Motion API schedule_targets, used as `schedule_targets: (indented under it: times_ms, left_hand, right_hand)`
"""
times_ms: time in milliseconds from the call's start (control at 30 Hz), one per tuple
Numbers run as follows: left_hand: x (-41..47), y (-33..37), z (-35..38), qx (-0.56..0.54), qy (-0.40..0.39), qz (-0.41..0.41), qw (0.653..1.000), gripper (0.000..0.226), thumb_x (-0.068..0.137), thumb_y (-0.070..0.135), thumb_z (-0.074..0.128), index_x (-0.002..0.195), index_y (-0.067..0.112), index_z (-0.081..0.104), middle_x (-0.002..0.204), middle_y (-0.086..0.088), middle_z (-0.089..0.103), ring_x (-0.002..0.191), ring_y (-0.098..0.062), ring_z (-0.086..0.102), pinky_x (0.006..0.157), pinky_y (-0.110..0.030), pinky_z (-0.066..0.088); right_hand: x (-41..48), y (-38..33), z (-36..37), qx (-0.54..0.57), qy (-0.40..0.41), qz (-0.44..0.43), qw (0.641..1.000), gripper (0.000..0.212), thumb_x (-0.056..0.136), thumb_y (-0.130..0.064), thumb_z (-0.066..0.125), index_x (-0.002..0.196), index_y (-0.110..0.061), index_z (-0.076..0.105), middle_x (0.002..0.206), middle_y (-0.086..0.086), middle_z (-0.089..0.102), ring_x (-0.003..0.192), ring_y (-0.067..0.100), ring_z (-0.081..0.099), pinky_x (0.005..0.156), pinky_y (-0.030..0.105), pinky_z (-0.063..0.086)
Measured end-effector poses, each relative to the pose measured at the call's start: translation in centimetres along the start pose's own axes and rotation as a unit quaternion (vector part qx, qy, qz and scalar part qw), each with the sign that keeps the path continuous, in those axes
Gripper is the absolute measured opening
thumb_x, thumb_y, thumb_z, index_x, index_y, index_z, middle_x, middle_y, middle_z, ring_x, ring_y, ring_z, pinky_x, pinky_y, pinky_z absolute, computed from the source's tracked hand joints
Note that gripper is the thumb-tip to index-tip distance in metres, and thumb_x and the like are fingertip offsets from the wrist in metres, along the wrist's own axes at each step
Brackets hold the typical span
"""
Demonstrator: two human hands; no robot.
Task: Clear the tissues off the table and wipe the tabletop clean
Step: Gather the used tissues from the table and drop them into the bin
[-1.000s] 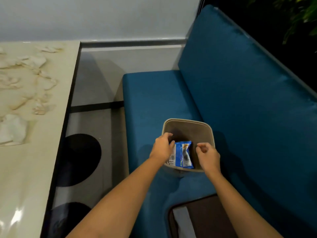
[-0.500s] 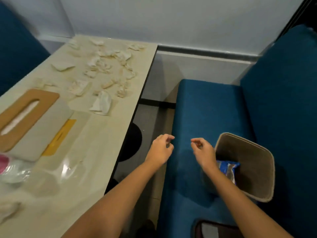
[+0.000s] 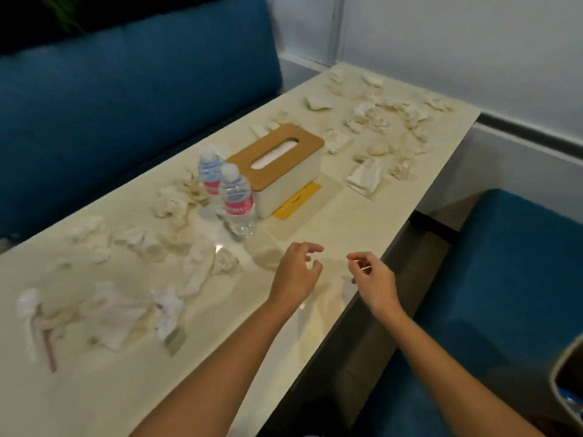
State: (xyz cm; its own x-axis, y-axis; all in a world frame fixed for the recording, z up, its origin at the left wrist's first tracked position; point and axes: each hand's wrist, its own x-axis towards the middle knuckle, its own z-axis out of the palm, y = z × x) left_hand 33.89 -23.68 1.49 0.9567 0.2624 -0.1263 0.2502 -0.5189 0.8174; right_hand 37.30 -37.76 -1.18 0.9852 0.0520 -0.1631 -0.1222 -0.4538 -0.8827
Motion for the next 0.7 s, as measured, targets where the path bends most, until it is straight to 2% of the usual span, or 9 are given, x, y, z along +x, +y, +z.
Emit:
schedule_targets:
  times_ms: [167, 233, 400, 467, 533, 600, 700]
  left_hand:
    - [-2.3, -5.4, -7.0, 0.033, 0.069, -0.016, 0.997, 0.026, 0.088, 0.011, 0.053, 0.110, 0.022, 0.061, 0.117, 0.004, 0.053, 0.105, -0.012, 0.053, 0.086, -0.021, 0.042]
    - [-3.2, -7.3, -9.3, 0.057, 0.097, -0.023, 0.993, 0.026, 0.087, 0.011, 0.055, 0.110, 0.020, 0.062, 0.118, 0.003, 0.053, 0.110, -0.015, 0.051, 0.088, -0.024, 0.041]
    - [-5.8, -12.1, -13.9, 0.181, 0.145, -0.088, 0.969, 0.035, 0.088, 0.019, 0.054, 0.123, 0.021, 0.054, 0.128, 0.001, 0.046, 0.121, -0.017, 0.038, 0.093, -0.030, 0.040]
    - [-6.6, -13.7, -14.9, 0.226, 0.132, -0.117, 0.958, 0.044, 0.088, 0.026, 0.055, 0.131, 0.021, 0.047, 0.133, 0.001, 0.041, 0.124, -0.019, 0.035, 0.097, -0.030, 0.039]
    - [-7.5, -15.1, -15.3, 0.260, 0.080, -0.130, 0.953, 0.051, 0.088, 0.029, 0.054, 0.136, 0.020, 0.040, 0.138, -0.001, 0.036, 0.127, -0.020, 0.032, 0.099, -0.029, 0.036]
    - [-8.3, -16.3, -15.1, 0.288, 0.028, -0.118, 0.950, 0.052, 0.090, 0.029, 0.051, 0.139, 0.020, 0.035, 0.140, -0.002, 0.032, 0.128, -0.020, 0.031, 0.098, -0.029, 0.036]
    - [-9.2, -17.2, -15.1, 0.313, 0.027, -0.083, 0.946, 0.045, 0.094, 0.024, 0.046, 0.138, 0.020, 0.037, 0.137, -0.003, 0.035, 0.126, -0.018, 0.035, 0.095, -0.026, 0.037]
  right_hand:
    - [-2.5, -3.4, 6.8, -0.025, -0.072, -0.038, 0.996, 0.011, 0.094, -0.019, 0.051, 0.101, -0.020, 0.060, 0.094, -0.001, 0.060, 0.083, 0.018, 0.060, 0.071, 0.022, 0.048]
    - [-3.3, -4.5, 8.9, -0.026, -0.093, -0.052, 0.994, 0.010, 0.093, -0.017, 0.052, 0.099, -0.020, 0.060, 0.091, 0.000, 0.060, 0.081, 0.020, 0.060, 0.071, 0.026, 0.048]
    - [-5.1, -6.7, 13.3, -0.026, -0.123, -0.079, 0.989, 0.010, 0.091, -0.012, 0.054, 0.094, -0.017, 0.062, 0.083, 0.003, 0.058, 0.072, 0.017, 0.056, 0.072, 0.028, 0.048]
    - [-5.6, -7.2, 14.5, -0.029, -0.133, -0.088, 0.987, 0.010, 0.091, -0.012, 0.054, 0.094, -0.017, 0.062, 0.084, 0.003, 0.058, 0.071, 0.012, 0.054, 0.073, 0.029, 0.049]
    - [-5.9, -7.6, 15.7, -0.039, -0.138, -0.101, 0.984, 0.011, 0.091, -0.012, 0.054, 0.096, -0.014, 0.063, 0.084, 0.004, 0.058, 0.070, 0.010, 0.053, 0.069, 0.020, 0.047]
    - [-5.9, -8.1, 16.6, -0.047, -0.139, -0.116, 0.982, 0.013, 0.091, -0.011, 0.054, 0.099, -0.011, 0.064, 0.085, 0.005, 0.058, 0.069, 0.008, 0.051, 0.060, 0.009, 0.042]
    - [-5.7, -8.9, 17.9, -0.068, -0.141, -0.134, 0.979, 0.013, 0.090, -0.012, 0.055, 0.100, -0.010, 0.064, 0.092, 0.008, 0.060, 0.070, 0.007, 0.051, 0.058, 0.008, 0.040]
